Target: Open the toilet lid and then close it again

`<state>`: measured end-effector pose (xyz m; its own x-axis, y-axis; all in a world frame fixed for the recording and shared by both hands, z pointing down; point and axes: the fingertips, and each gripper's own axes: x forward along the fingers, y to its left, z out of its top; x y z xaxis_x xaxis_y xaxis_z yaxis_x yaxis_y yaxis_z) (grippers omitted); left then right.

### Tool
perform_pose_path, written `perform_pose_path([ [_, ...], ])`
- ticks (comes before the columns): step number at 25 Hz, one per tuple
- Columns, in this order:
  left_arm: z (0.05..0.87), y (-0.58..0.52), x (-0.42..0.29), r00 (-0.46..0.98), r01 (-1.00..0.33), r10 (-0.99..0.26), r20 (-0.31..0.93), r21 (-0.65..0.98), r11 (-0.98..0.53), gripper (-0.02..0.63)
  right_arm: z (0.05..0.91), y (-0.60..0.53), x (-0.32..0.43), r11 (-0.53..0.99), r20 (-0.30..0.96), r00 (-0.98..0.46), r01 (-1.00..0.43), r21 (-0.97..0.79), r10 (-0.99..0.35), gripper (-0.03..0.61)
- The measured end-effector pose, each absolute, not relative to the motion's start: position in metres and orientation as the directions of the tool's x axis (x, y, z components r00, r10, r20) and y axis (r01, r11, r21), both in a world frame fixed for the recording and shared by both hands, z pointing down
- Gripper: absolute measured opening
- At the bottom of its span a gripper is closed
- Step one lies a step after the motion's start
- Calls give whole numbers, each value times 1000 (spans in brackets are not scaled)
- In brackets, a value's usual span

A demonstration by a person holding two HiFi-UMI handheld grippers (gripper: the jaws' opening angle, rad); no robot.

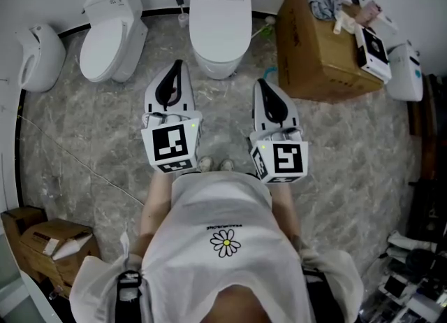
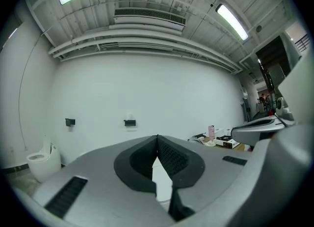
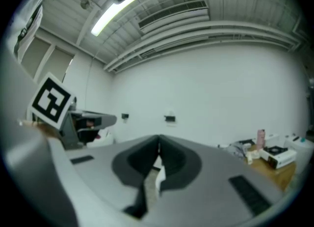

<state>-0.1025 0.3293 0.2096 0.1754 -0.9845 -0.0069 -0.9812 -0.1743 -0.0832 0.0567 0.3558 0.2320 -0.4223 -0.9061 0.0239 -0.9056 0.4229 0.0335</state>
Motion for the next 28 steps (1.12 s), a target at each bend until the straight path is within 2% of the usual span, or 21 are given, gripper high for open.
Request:
perform_pose_path([
  [7,226,337,-95,125,-988,-992,34,-83,-127,21,247,358,82,436,53,-438,-899,-44,-898,31],
  [10,238,340,-94,100,-994,-993,63,-42,-103,21,243,357,97,431,26,-436,-895,-114,-899,31],
  [14,245,345,-88,65,-998,-995,76,-17,-67,21,236,356,113,444,-6,-446,-889,-114,-895,31],
  [18,236,344,-89,45,-998,-998,53,-34,-47,21,237,358,117,452,-19,-453,-884,-119,-891,31],
  [23,226,338,-81,66,-996,-998,11,-54,-67,21,236,368,116,435,-16,-435,-900,24,-900,31],
  [28,225,325,-62,117,-992,-993,-11,-54,-116,21,243,360,126,427,-35,-426,-899,-96,-904,31],
])
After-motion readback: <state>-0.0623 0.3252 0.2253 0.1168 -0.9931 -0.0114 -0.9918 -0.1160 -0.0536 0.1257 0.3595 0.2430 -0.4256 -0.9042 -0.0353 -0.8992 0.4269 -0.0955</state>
